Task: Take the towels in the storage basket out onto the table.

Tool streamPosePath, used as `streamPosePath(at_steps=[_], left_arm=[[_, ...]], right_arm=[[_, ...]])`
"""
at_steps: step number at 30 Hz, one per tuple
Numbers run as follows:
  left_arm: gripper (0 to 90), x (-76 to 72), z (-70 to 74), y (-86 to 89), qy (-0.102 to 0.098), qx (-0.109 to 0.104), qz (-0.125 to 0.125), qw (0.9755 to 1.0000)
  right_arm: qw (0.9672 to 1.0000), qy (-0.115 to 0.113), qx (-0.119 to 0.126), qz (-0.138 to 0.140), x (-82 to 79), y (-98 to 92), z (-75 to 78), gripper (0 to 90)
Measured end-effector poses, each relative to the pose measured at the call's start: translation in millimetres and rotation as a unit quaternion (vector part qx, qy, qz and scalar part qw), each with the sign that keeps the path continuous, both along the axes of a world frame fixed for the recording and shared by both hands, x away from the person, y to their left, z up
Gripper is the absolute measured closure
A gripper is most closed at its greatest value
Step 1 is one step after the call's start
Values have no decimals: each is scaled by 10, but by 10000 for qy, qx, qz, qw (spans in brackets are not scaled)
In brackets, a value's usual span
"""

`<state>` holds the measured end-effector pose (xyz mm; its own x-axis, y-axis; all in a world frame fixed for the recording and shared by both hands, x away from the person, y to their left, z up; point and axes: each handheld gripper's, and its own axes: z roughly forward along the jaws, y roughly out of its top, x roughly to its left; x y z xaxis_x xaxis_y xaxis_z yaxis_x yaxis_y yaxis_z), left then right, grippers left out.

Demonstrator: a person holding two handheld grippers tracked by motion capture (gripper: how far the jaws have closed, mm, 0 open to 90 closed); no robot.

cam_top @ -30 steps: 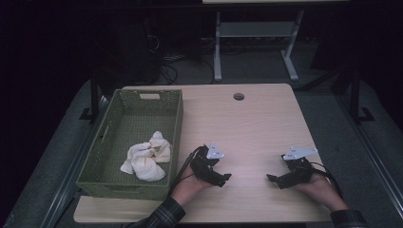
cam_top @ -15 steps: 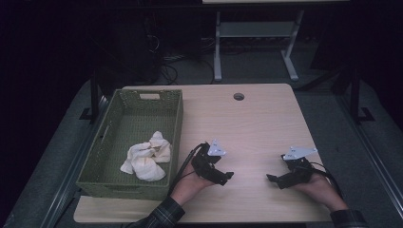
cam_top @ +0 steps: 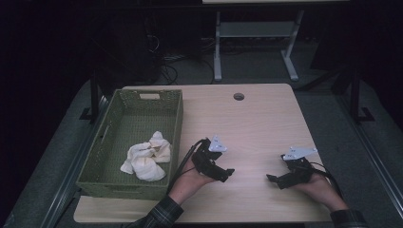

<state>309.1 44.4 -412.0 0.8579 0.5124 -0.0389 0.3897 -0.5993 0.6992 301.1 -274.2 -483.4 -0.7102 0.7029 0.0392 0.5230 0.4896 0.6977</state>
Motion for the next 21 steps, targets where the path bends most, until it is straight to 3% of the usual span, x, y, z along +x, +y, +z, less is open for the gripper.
streamPosePath(at_steps=[21], left_arm=[[133,94,239,73,36,-94,-21,9999]], right_arm=[[10000,-1,5,21,-2,1,-1,0]])
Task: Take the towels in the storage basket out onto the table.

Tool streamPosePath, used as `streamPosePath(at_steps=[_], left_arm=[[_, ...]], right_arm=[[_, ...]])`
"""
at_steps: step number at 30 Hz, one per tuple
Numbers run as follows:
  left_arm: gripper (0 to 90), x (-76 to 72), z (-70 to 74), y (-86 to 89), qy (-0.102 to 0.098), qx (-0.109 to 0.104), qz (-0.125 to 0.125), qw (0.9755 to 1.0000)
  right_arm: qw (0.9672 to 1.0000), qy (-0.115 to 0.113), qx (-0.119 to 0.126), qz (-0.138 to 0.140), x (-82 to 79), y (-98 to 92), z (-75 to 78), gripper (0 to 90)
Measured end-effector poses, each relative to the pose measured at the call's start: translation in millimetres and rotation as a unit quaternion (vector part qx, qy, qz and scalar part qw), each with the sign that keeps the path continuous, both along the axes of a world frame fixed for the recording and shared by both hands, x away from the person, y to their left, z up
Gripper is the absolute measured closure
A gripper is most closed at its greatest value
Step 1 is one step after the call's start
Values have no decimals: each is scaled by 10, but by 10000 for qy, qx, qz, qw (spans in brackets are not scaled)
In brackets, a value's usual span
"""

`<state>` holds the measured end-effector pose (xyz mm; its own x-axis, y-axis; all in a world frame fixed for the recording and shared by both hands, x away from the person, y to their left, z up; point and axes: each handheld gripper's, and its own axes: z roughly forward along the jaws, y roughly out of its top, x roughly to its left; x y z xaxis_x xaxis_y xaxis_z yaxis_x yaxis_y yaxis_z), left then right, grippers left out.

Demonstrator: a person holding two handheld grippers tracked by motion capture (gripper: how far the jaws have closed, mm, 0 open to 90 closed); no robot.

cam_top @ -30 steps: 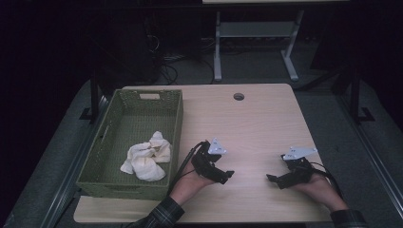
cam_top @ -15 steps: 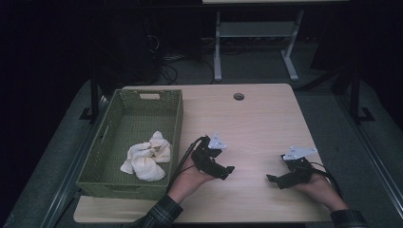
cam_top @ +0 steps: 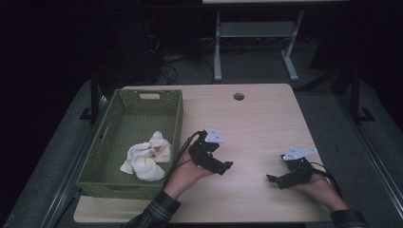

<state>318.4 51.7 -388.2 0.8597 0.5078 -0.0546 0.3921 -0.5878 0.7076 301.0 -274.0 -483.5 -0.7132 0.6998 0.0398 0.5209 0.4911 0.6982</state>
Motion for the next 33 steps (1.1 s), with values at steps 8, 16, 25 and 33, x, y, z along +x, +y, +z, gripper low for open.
streamPosePath(at_steps=[8,16,25,33], left_arm=[[133,44,80,37,74,-14,-24,10000],[133,95,171,84,91,-33,-49,9999],[135,169,308,207,129,-110,-36,9998],[138,220,416,379,77,-119,16,9999]], right_arm=[[10000,-3,-2,2,0,0,0,0],[10000,-3,-1,1,0,0,0,0],[10000,-2,0,1,0,0,0,0],[10000,-1,0,1,0,0,0,0]])
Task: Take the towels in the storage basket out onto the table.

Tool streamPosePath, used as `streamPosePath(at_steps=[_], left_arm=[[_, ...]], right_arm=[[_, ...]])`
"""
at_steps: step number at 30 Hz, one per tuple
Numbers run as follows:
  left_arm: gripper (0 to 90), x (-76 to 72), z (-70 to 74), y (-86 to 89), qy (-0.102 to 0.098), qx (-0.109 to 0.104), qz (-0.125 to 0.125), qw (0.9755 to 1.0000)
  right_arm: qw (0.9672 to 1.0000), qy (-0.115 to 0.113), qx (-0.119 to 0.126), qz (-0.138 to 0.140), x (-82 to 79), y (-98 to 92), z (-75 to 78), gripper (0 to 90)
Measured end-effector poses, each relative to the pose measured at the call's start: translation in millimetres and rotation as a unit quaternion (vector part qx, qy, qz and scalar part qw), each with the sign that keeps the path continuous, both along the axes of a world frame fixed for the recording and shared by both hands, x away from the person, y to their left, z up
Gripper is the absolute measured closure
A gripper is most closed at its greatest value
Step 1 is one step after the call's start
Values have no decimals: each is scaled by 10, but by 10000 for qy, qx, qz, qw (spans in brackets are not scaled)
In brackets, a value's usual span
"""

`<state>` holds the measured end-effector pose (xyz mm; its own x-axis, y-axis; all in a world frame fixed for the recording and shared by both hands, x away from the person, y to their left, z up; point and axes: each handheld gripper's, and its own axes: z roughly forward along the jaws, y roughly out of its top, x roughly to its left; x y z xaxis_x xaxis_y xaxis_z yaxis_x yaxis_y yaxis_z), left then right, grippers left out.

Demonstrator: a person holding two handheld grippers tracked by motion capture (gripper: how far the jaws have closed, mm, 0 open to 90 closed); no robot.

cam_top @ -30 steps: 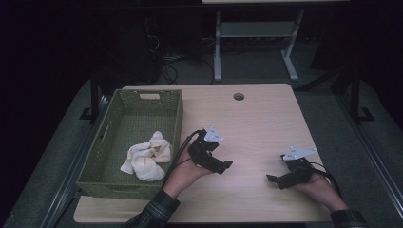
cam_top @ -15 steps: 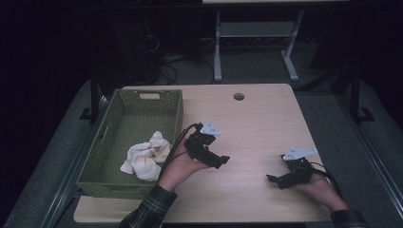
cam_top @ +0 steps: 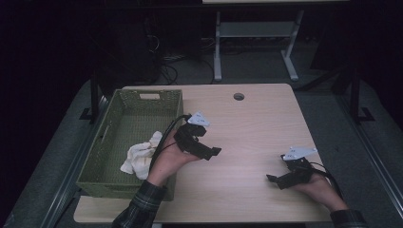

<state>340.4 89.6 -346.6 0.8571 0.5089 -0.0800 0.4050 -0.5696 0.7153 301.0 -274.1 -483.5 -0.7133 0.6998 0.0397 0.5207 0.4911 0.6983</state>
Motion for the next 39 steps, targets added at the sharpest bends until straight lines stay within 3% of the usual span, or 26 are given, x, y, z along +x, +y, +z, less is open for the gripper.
streamPosePath(at_steps=[12,24,33,39], left_arm=[[138,29,88,234,-50,15,162,9999],[137,54,149,568,-43,-17,495,9988],[138,48,178,785,-98,83,708,9974],[139,29,192,1015,-150,200,1001,9947]], right_arm=[[10000,-14,5,25,4,2,-2,0],[10000,-8,-5,29,4,1,-1,0],[10000,-7,-2,36,5,1,-1,0],[10000,-11,-3,30,5,1,-1,0]])
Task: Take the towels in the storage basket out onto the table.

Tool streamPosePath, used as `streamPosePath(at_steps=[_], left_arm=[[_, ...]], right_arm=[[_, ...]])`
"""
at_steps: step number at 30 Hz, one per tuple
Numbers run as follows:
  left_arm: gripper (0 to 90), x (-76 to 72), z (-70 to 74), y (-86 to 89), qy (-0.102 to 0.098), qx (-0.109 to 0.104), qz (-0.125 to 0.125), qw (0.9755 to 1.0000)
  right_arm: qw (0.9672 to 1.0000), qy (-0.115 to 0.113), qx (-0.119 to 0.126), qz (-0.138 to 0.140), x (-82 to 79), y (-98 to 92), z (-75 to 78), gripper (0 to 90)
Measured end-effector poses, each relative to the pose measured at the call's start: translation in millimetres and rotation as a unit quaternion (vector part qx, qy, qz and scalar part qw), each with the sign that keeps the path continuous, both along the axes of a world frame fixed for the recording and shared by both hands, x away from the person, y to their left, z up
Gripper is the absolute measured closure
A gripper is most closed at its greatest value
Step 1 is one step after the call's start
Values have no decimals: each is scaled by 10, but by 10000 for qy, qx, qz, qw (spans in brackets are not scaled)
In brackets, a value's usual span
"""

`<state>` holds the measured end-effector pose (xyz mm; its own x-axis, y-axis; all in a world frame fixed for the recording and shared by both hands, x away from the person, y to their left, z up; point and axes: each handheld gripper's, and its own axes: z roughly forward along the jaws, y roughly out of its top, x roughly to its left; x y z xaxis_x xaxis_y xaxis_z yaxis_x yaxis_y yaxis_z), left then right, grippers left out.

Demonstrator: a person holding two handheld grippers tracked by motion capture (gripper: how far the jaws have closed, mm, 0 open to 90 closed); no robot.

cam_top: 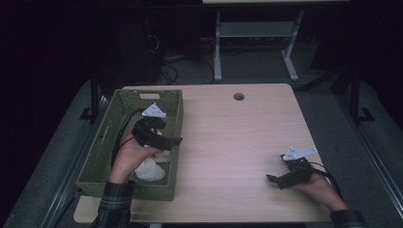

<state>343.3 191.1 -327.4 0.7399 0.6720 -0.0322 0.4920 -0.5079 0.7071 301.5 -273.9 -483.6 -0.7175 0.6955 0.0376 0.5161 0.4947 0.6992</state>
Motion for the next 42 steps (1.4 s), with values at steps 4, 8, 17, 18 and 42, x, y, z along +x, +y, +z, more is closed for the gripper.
streamPosePath(at_steps=[4,8,17,18,42], left_arm=[[139,-14,-10,120,-6,-13,173,9998],[139,-26,-21,233,-8,-24,321,9995],[139,-11,-172,428,110,148,557,9983],[139,-10,-192,444,119,144,588,9981],[137,57,-751,637,560,871,691,9922]], right_arm=[[10000,1,1,-1,0,0,0,0],[10000,-1,1,-2,0,0,0,0],[10000,4,1,-1,-1,0,0,0],[10000,4,0,-2,-1,0,0,0],[10000,0,5,-4,-1,1,-1,0]])
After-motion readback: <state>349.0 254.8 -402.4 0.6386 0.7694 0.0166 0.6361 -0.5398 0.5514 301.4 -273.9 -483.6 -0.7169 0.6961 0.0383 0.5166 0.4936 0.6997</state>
